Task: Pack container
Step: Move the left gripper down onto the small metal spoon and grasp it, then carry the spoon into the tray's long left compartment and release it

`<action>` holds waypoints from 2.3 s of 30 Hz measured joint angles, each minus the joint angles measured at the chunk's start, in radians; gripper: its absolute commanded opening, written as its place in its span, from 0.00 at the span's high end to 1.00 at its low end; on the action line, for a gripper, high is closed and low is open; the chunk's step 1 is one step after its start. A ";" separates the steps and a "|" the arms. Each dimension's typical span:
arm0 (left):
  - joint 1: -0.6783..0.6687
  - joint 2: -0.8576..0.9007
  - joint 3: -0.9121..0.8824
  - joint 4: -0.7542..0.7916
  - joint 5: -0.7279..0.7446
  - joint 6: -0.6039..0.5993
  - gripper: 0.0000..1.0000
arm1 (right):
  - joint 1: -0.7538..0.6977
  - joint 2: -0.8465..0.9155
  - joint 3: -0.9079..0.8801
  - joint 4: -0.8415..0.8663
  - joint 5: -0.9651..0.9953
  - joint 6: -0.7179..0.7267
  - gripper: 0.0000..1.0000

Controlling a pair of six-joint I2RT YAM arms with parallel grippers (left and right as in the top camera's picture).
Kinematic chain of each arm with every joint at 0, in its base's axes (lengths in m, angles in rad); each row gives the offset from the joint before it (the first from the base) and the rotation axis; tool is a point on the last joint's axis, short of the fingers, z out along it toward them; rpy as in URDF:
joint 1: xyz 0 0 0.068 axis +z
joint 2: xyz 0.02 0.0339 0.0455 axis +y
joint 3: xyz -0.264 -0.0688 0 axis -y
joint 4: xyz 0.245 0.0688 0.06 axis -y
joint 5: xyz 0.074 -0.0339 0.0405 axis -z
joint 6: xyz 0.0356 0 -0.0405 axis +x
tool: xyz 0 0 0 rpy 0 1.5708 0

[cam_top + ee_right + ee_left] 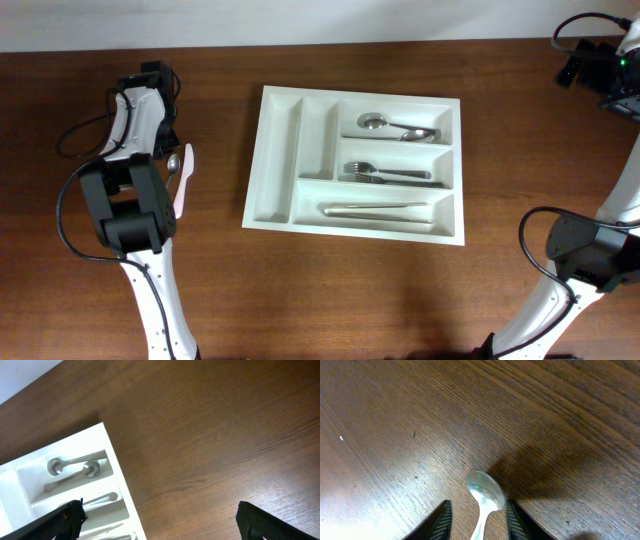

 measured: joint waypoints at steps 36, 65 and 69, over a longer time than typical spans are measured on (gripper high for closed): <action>-0.006 0.058 0.026 0.011 -0.083 -0.002 0.98 | 0.000 0.000 0.000 -0.008 0.000 0.000 0.01; -0.084 -0.008 0.282 -0.197 -0.087 0.048 0.98 | 0.000 0.000 0.000 -0.007 0.000 0.000 0.01; -0.190 -0.110 0.329 -0.185 -0.084 0.055 0.98 | 0.000 0.000 0.000 -0.007 0.000 0.000 0.01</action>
